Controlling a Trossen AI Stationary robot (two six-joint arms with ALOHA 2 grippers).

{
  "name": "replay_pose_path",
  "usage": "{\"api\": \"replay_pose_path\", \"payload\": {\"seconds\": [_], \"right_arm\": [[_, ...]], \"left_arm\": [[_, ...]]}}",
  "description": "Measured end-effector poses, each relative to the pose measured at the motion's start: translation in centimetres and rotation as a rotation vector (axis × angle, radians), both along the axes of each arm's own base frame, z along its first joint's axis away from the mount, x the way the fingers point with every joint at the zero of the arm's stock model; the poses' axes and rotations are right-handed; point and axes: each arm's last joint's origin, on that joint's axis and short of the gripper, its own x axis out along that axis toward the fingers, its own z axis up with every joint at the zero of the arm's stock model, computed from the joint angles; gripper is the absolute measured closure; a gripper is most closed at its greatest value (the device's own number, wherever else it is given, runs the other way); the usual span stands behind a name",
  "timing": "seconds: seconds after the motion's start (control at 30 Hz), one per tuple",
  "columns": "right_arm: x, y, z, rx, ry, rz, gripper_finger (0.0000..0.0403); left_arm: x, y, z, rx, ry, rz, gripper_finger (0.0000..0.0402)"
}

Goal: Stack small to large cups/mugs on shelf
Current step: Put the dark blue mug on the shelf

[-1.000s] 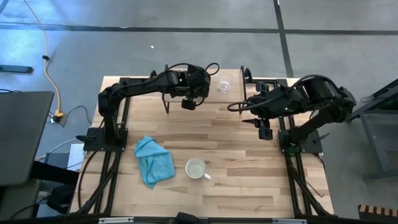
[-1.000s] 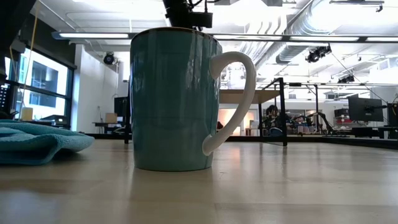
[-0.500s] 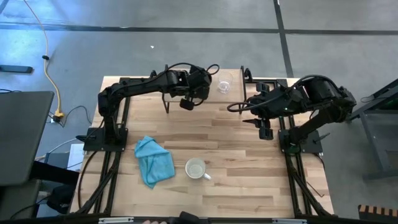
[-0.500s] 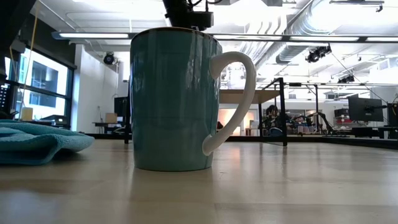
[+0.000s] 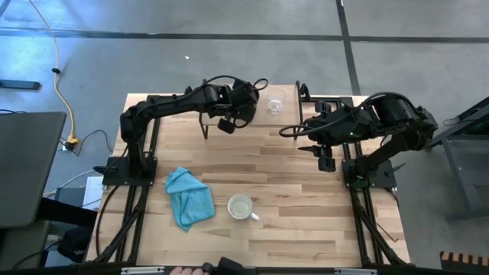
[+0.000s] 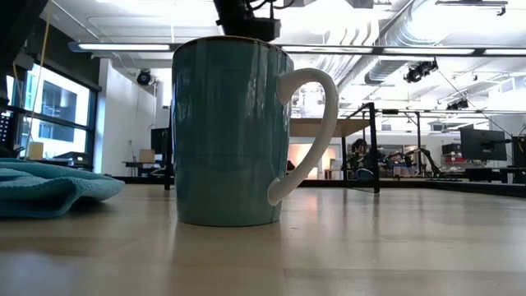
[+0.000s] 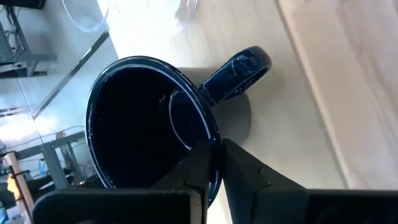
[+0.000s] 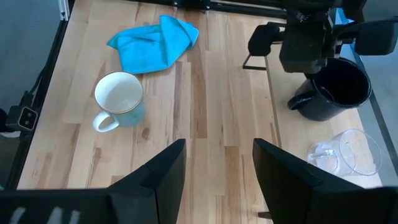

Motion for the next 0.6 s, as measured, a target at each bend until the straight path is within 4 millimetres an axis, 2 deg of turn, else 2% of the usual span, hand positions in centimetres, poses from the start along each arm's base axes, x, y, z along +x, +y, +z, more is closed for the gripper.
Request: {"api": "replay_pose_path", "payload": {"seconds": [0.2,0.4,0.6], "right_arm": [[0.00,0.00,0.01,0.002,-0.001,-0.002,0.0224],[0.00,0.00,0.01,0.000,0.000,0.000,0.0224],[0.00,0.00,0.01,0.001,-0.001,0.000,0.0224]], "left_arm": [[-0.69,0.46,-0.21,-0.003,0.061,0.014,0.0371],[-0.63,0.34,-0.23,-0.010,0.072,-0.021,0.0382],[-0.49,0.43,-0.17,0.011,0.073,-0.032,0.0376]]}}
